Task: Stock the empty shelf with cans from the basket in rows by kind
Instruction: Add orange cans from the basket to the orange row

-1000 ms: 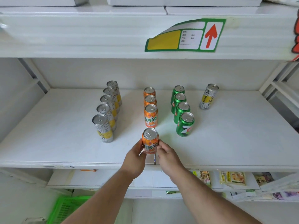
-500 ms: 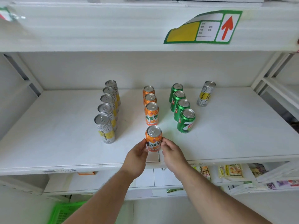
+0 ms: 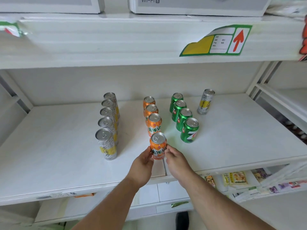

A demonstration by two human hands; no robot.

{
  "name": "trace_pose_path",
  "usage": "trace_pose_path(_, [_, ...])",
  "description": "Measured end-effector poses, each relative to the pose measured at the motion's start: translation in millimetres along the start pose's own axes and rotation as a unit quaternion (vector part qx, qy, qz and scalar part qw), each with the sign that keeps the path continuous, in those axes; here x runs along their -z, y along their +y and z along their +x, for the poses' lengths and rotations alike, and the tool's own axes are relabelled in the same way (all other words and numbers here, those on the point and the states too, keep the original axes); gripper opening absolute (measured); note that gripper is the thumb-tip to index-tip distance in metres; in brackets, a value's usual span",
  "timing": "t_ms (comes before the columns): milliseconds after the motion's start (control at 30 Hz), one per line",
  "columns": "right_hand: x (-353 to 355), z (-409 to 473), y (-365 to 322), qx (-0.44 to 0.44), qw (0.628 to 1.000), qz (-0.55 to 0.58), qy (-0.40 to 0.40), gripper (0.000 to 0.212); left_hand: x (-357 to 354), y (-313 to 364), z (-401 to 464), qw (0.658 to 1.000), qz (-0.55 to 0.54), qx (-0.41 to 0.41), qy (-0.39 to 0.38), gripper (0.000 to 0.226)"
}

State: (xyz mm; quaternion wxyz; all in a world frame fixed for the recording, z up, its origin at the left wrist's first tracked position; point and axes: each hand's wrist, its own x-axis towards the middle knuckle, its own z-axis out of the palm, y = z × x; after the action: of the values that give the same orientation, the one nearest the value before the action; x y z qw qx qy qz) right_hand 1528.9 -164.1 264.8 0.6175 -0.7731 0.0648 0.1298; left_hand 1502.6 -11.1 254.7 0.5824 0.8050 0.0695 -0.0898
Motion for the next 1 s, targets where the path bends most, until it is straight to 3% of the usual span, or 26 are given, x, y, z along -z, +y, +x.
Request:
trace_pose_path(633, [2.4, 49.8, -9.1, -0.030, 0.999, 0.012, -0.010, 0.044, 3.7, 17.3, 41.3, 0.998, 0.004, 0.054, 0.016, 0.053])
trace_pose_path(1000, [18.8, 3.4, -23.1, -0.027, 0.998, -0.058, -0.002, 0.049, 0.5, 8.4, 13.6, 0.995, -0.056, 0.068, 0.055, 0.055])
